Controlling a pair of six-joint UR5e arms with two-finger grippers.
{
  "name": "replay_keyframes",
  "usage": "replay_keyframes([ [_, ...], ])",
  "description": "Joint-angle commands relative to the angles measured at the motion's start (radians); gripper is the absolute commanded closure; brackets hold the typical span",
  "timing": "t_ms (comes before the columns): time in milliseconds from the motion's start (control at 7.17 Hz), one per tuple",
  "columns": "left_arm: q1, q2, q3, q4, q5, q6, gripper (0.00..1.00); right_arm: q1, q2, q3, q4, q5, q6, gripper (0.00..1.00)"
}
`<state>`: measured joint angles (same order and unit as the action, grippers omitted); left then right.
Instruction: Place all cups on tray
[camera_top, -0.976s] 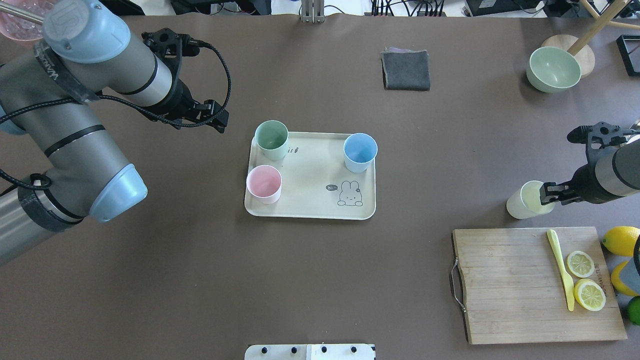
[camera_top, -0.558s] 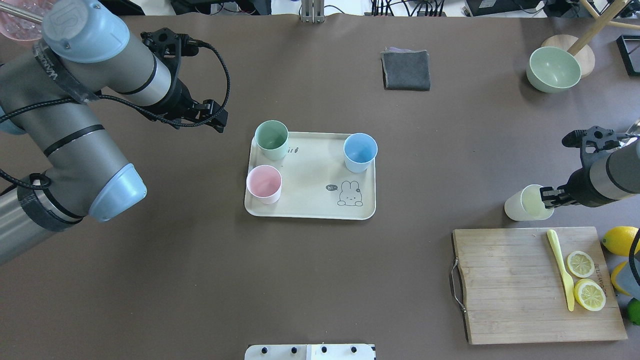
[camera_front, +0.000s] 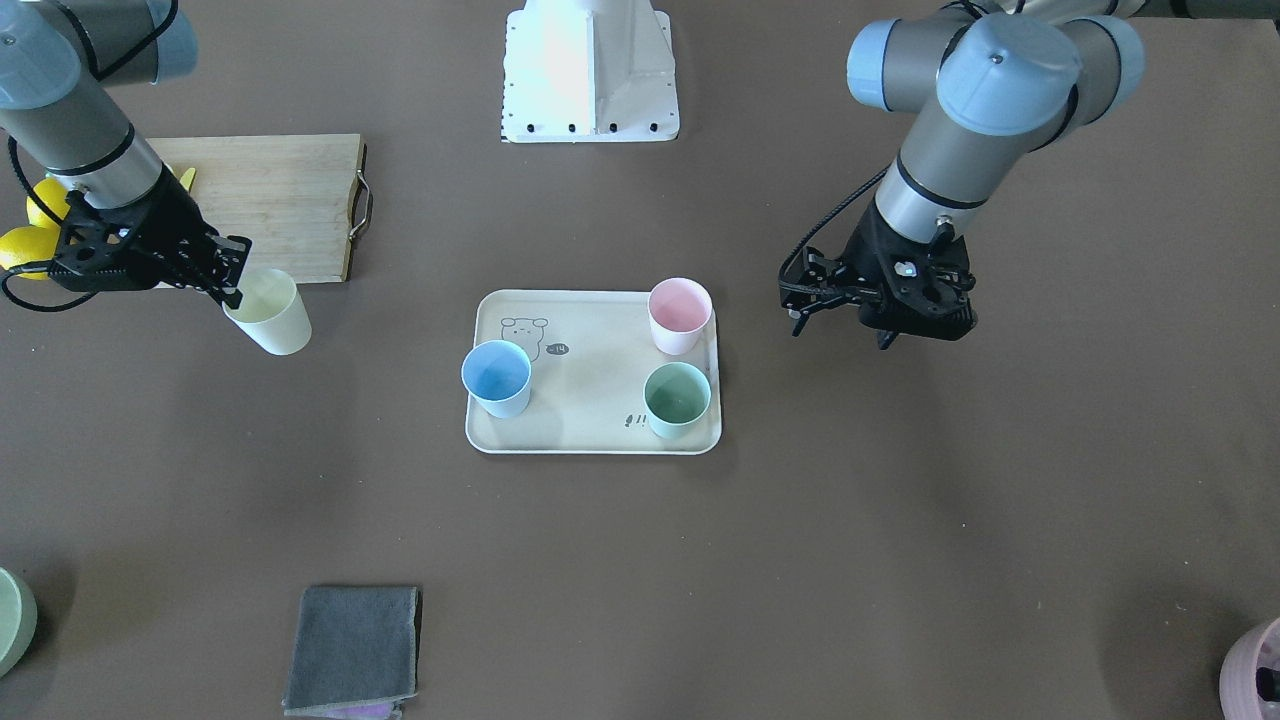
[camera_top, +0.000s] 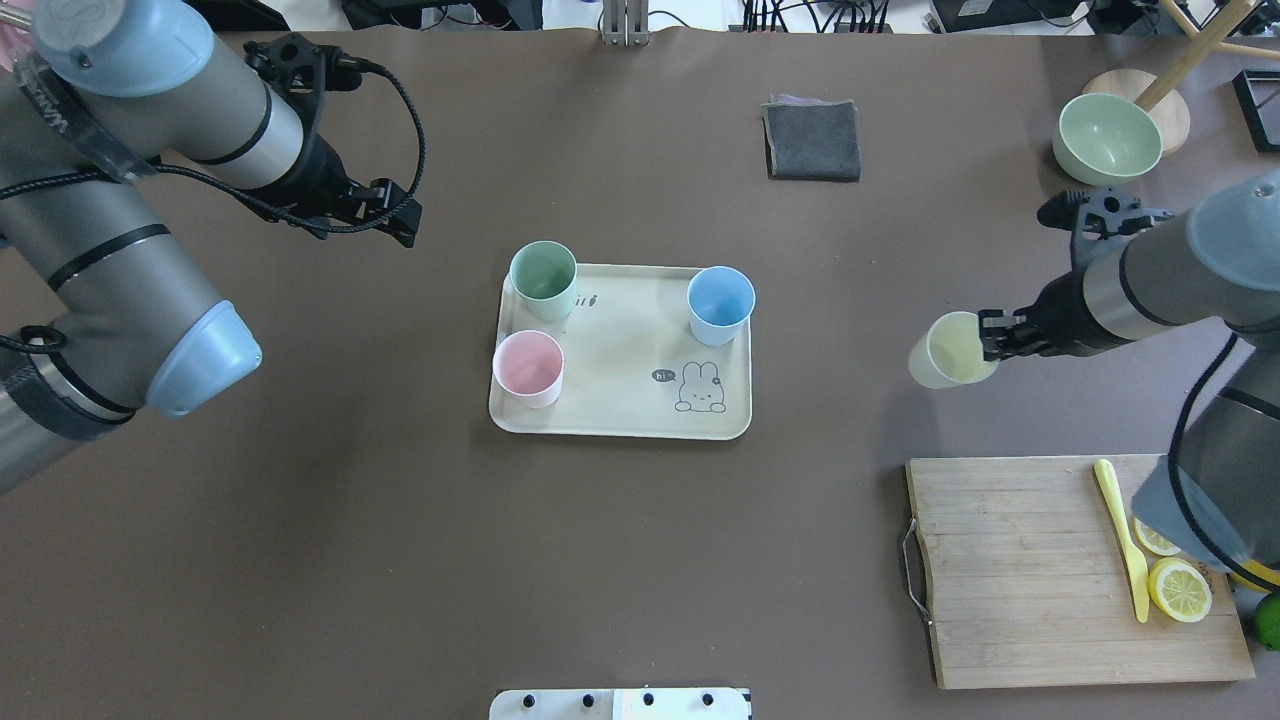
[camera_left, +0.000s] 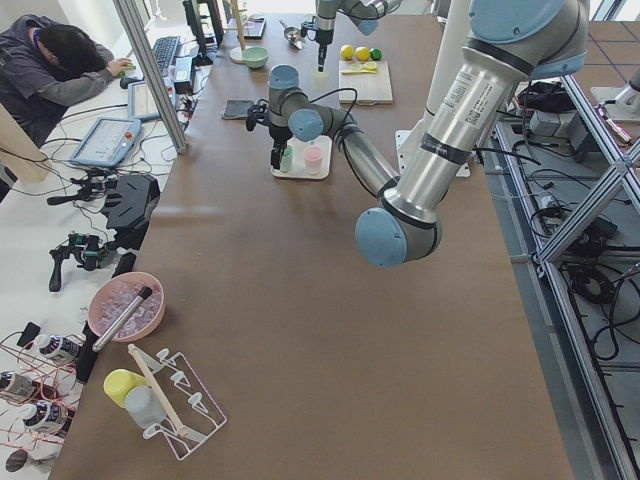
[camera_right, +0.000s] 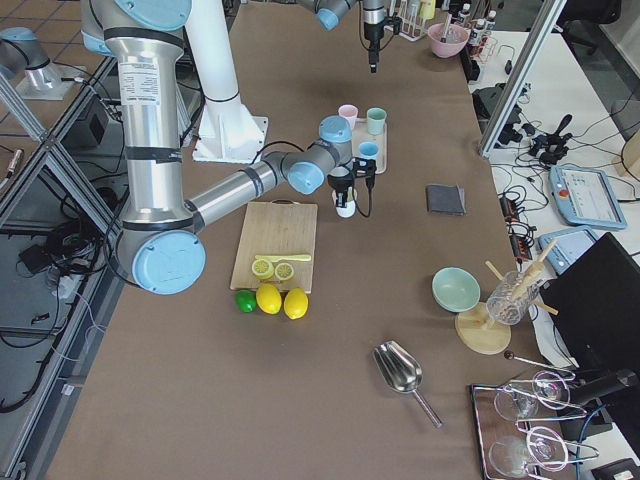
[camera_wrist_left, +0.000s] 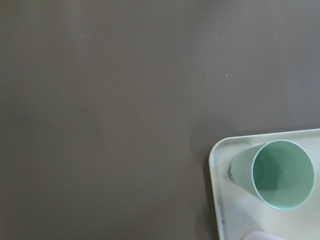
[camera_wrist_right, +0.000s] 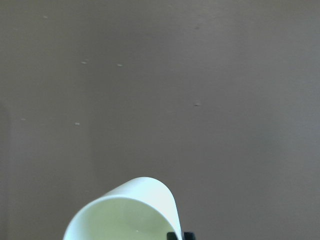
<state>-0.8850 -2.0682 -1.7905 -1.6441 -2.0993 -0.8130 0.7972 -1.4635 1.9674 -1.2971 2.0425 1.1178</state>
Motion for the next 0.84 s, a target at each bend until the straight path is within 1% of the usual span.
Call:
replay_keyframes([
  [0, -0.125, 0.084, 0.023, 0.001, -0.048, 0.229, 0.02, -0.114, 0.193, 0.001, -0.121, -0.075, 0.184, 1.00],
  [139, -0.173, 0.106, 0.058, 0.001, -0.051, 0.338, 0.02, -0.181, 0.272, -0.001, -0.193, -0.137, 0.262, 1.00],
  [279, -0.202, 0.111, 0.081, 0.000, -0.054, 0.380, 0.02, -0.235, 0.348, -0.010, -0.270, -0.175, 0.296, 1.00],
  [418, -0.206, 0.111, 0.088, -0.002, -0.067, 0.382, 0.02, -0.271, 0.388, -0.036, -0.292, -0.204, 0.309, 1.00],
  [697, -0.206, 0.112, 0.086, -0.005, -0.067, 0.382, 0.02, -0.289, 0.449, -0.115, -0.284, -0.215, 0.310, 1.00],
])
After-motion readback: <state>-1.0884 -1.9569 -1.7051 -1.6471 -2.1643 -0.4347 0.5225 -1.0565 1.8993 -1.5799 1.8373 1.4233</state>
